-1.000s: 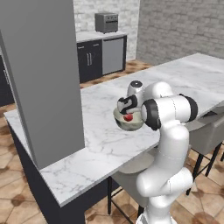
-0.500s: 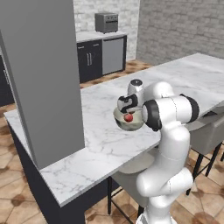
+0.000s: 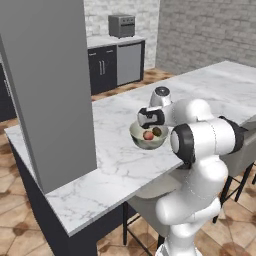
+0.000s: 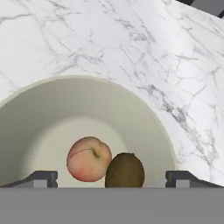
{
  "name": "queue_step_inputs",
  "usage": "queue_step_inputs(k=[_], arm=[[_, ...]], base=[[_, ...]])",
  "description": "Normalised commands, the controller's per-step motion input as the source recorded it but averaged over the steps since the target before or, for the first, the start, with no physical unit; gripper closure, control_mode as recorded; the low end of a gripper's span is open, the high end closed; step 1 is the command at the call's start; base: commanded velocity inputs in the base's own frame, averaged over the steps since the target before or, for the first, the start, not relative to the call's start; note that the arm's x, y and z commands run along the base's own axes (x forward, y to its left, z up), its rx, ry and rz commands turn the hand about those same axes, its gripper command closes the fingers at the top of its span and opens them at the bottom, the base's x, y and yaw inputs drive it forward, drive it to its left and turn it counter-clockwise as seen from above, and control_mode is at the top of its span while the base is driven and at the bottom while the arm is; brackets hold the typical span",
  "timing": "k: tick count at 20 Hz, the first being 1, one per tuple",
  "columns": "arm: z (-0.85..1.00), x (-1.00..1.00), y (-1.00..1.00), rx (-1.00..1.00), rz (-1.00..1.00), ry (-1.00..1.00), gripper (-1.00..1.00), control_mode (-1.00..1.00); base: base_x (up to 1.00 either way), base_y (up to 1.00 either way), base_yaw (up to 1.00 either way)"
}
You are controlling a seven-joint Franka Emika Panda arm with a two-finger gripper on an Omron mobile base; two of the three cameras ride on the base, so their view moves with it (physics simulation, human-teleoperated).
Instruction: Retrieve the peach and kiwi from the fridge and place them into the bowl on the dining table.
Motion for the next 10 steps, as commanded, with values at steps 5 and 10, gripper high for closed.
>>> queue_step_inputs(k=[5,10], arm=[[1.0,-0.5,-0.12,0.0,0.0,-0.2,-1.0,-1.0],[0.99,-0.72,-0.23,0.0,0.0,-0.23,-1.0,-1.0]], base=[[0.0,0.0,0.0],[0.0,0.0,0.0]])
